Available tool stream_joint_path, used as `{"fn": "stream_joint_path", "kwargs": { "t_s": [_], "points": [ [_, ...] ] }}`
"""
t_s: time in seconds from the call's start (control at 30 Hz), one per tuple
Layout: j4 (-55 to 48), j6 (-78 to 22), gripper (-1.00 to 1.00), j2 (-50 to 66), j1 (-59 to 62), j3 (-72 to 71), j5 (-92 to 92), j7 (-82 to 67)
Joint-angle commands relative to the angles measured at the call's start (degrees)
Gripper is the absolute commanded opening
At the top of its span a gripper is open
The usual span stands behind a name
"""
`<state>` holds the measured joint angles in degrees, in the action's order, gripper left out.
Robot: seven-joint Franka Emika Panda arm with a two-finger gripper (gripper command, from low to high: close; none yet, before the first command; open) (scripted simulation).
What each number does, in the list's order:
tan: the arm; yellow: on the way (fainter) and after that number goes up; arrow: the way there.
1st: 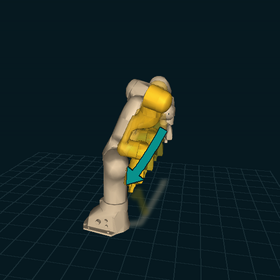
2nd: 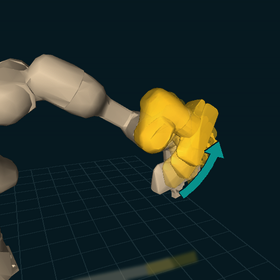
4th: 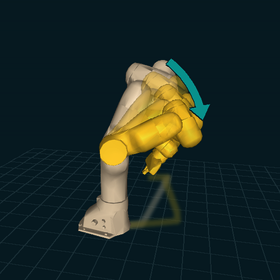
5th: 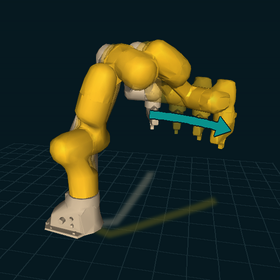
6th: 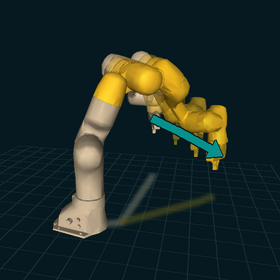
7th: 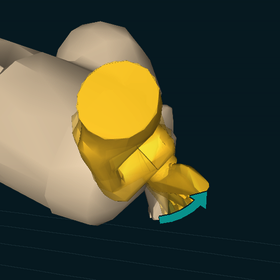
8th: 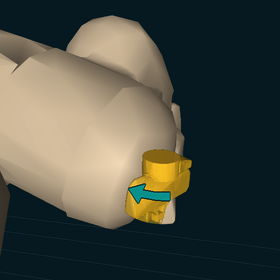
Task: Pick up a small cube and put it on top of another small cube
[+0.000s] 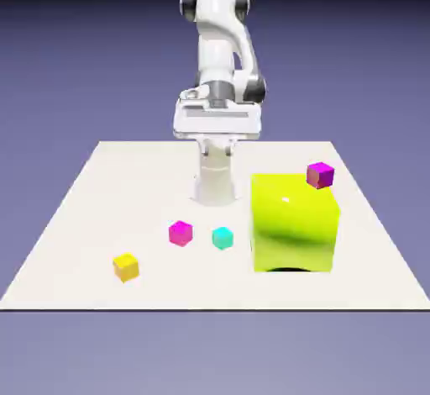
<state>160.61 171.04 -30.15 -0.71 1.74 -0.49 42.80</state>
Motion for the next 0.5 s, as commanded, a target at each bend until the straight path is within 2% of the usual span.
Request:
{"fn": "stream_joint_path", "kwargs": {
  "t_s": [0.0, 0.47],
  "points": [
    [-0.33, -2.46, 0.00, 2.08, -0.02, 1.44, -0.41, 0.28],
    [-4.90, -36.87, 0.00, 31.15, -0.25, 21.61, -6.16, 4.26]
  ]
}}
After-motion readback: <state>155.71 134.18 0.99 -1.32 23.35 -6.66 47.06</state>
